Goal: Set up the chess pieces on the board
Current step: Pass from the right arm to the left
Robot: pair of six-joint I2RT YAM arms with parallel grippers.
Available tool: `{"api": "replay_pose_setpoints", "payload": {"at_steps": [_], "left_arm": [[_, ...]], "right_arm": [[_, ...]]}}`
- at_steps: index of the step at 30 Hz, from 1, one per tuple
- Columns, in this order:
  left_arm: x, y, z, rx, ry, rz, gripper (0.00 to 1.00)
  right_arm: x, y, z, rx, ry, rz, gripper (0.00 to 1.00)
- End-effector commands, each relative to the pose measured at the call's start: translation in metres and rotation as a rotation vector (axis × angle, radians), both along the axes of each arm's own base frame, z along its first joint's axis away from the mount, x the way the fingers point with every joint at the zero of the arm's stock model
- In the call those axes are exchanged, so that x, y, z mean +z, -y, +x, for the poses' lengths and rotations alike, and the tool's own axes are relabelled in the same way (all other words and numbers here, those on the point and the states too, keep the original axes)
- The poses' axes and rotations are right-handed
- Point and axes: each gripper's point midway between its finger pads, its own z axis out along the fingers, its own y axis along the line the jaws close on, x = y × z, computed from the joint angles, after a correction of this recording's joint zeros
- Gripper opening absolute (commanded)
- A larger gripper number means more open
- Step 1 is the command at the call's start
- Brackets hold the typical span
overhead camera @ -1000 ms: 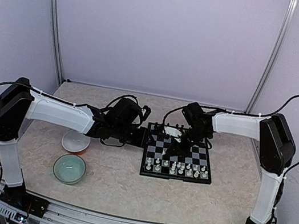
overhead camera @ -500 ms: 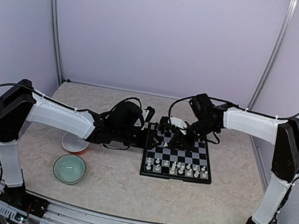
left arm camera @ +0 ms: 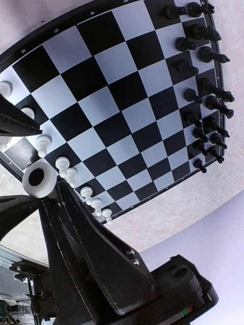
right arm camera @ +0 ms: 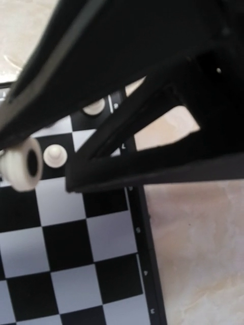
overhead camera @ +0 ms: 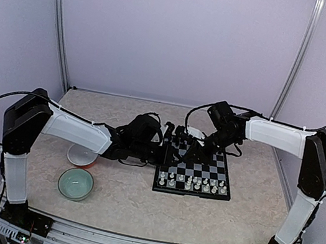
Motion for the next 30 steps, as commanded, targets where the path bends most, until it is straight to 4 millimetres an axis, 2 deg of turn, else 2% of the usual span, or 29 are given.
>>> {"api": "replay_pose_setpoints", "payload": {"at_steps": [1,23,30], "left_arm": [[0.012,0.013,0.004,-0.022,0.014,-0.050,0.40],[0.015,0.022,-0.001,-0.080,0.004,-0.116,0.11],[0.018,0.021,0.001,-0.081,0.000,-0.135,0.05]], "right_arm": [[0.012,-0.003,-0.015,0.028,-0.018,0.031,0.01],[0.012,-0.005,-0.012,0.023,-0.020,0.036,0.01],[0.021,-0.006,-0.012,0.023,-0.010,0.050,0.04]]}}
